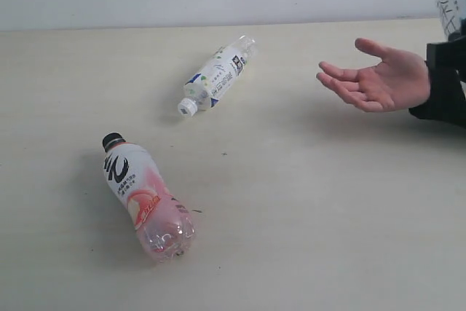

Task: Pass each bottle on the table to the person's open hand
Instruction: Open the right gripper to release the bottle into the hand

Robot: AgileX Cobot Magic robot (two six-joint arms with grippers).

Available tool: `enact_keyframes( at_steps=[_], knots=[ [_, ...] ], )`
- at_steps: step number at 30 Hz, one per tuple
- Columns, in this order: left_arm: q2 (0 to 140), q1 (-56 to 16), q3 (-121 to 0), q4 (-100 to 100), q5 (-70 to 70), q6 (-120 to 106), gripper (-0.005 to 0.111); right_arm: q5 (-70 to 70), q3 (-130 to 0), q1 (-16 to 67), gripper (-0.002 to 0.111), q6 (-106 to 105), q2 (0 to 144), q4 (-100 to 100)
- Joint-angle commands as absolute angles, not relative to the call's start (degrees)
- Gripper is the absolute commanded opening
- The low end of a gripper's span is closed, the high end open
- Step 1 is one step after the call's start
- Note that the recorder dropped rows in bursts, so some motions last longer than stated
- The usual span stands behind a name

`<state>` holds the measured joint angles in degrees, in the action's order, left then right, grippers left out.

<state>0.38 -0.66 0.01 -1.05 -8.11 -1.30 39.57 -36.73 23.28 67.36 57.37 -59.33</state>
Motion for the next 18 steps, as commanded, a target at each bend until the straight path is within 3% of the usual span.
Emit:
enact_keyframes(
  at_steps=[1, 9, 18],
  knots=[
    [0.00, -0.61, 0.00, -0.97, -8.02, -1.21, 0.000, 27.27, -39.45, 15.04, 0.000, 63.88, 64.00, -55.22],
    [0.00, -0.61, 0.00, -0.97, -8.02, -1.21, 0.000, 19.58, -43.59, 5.86, 0.000, 34.02, 80.88, -27.17],
    [0.00, -0.61, 0.00, -0.97, -8.02, -1.21, 0.000, 13.15, -44.54, 2.87, 0.000, 25.61, 91.94, -17.03]
  ],
)
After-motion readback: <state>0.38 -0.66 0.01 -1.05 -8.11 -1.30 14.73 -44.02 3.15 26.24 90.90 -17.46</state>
